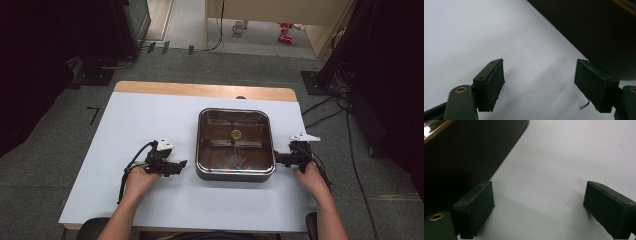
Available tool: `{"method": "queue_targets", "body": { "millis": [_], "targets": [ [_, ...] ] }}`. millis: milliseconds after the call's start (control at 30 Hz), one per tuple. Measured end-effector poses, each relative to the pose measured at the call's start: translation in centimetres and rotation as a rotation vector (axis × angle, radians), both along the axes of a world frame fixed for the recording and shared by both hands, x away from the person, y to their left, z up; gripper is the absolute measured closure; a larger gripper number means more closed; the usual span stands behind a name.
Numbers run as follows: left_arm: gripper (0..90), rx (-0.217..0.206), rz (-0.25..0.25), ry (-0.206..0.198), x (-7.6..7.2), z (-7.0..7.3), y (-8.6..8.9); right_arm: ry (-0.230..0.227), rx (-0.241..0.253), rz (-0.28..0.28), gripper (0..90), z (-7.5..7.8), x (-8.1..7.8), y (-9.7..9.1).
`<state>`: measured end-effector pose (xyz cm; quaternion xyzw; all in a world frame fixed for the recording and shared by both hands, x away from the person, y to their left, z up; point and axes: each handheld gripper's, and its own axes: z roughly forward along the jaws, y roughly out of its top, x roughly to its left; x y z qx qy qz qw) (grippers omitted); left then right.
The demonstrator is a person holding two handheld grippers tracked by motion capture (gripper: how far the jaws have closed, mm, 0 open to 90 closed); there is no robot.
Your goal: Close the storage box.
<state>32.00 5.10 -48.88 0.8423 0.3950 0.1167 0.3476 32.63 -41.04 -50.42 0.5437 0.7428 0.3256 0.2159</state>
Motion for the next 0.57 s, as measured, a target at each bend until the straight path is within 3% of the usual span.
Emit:
{"method": "queue_targets", "body": {
  "millis": [100,200,300,567],
  "targets": [
    [20.5,0.017,-0.020,-0.031,-0.3,-0.3,-0.3,0.000,0.000,0.000,9.2,0.0,0.0,0.0],
    [19.8,0.006,-0.023,-0.048,-0.5,-0.5,-0.2,0.000,-0.001,0.000,9.1,0.0,0.0,0.0],
    [17.0,0.015,-0.017,-0.092,-1.0,-0.9,-0.5,0.000,0.000,0.000,9.2,0.0,0.0,0.0],
    [15.5,0.013,-0.005,-0.103,-1.2,-1.1,-0.5,0.001,-0.001,0.001,9.2,0.0,0.0,0.0]
  ]
}}
